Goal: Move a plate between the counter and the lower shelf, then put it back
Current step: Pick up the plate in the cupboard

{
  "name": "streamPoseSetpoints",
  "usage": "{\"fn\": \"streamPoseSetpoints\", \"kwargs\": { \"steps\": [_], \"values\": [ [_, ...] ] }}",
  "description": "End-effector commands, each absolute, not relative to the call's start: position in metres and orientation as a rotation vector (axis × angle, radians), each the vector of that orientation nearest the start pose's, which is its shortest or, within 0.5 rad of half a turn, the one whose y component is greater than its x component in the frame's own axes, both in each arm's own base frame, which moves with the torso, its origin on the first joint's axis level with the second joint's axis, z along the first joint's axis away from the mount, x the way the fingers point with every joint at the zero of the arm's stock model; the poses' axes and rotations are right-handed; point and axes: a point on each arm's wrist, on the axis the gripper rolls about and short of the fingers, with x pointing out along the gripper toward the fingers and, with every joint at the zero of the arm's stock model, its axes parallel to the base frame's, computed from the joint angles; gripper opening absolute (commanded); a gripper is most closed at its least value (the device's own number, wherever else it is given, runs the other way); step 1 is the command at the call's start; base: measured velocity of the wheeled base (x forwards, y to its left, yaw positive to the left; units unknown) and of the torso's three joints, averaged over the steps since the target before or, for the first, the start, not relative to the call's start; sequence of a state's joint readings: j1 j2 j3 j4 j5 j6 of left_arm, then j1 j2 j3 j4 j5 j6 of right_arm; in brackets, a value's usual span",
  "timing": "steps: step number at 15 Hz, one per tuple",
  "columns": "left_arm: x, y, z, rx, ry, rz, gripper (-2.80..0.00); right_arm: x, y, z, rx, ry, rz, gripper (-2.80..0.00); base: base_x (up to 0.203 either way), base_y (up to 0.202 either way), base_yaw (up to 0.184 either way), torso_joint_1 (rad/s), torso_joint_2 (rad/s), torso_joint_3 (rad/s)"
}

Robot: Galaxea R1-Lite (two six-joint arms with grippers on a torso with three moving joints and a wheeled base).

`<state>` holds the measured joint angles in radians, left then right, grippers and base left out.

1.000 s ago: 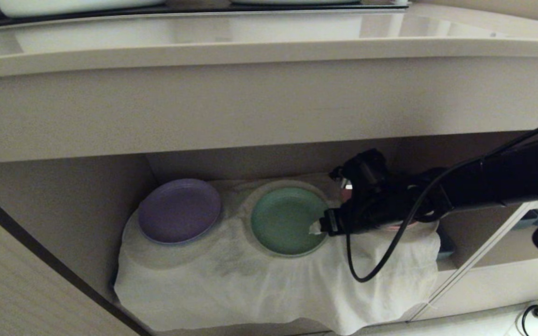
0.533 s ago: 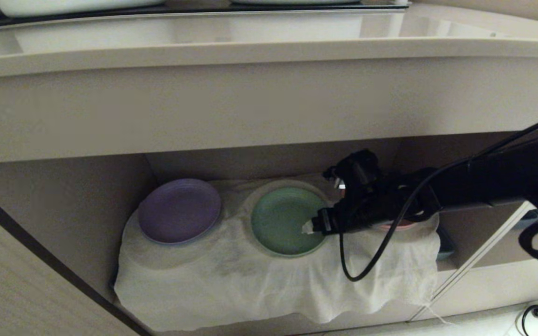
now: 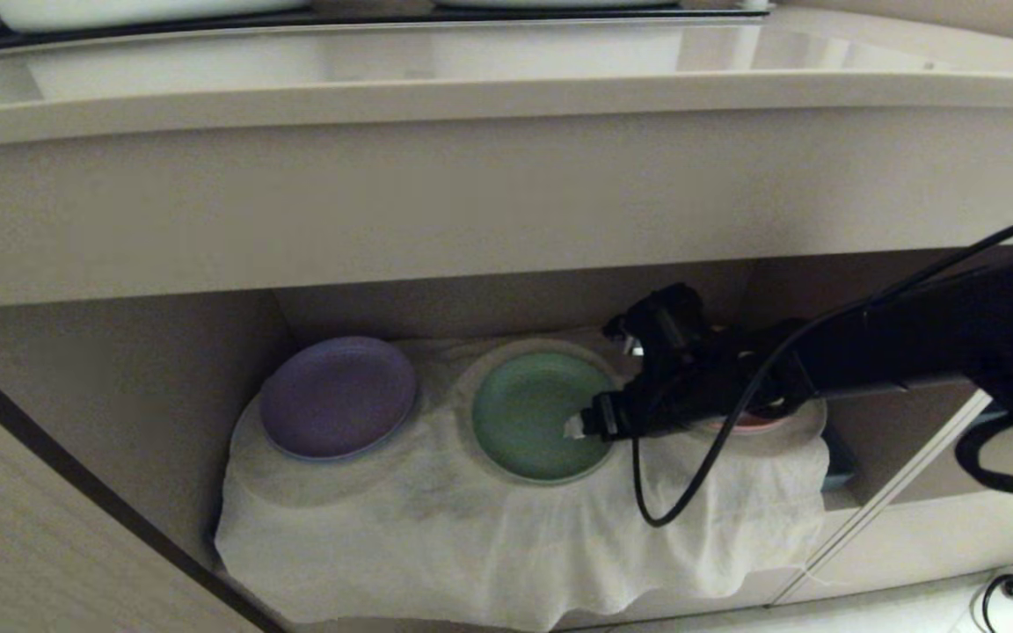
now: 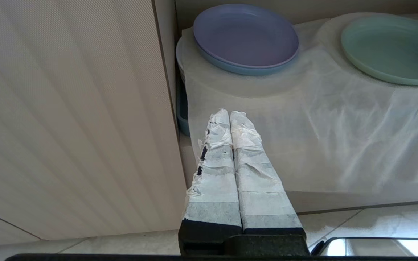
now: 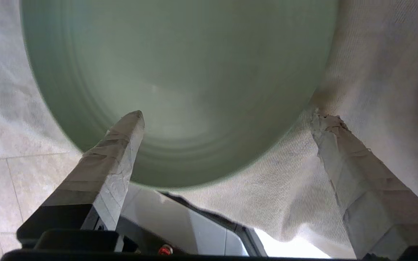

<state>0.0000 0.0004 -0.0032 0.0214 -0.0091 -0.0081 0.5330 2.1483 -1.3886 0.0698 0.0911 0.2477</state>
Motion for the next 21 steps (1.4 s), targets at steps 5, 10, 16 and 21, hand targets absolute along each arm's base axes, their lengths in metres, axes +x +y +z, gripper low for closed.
{"fn": "streamPoseSetpoints", "kwargs": {
  "steps": [5,10,16,21],
  "values": [
    [-0.023,0.000,0.074,-0.009,0.018,-0.009,-2.80,0.357,0.215,0.106,0.038,0.887,0.483,0.00,0.000,0.000,0.000,0.000,0.00,0.000],
    [-0.023,0.000,0.074,-0.009,0.018,-0.009,-2.80,0.353,0.214,0.114,0.042,0.880,0.489,0.00,0.000,0.000,0.000,0.000,0.00,0.000],
    [-0.023,0.000,0.074,-0.008,0.018,-0.009,-2.80,0.348,0.216,0.119,0.042,0.878,0.497,0.00,0.000,0.000,0.000,0.000,0.00,0.000],
    [-0.023,0.000,0.074,-0.009,0.018,-0.009,-2.80,0.349,0.219,0.112,0.034,0.885,0.502,0.00,0.000,0.000,0.000,0.000,0.00,0.000]
  ]
}}
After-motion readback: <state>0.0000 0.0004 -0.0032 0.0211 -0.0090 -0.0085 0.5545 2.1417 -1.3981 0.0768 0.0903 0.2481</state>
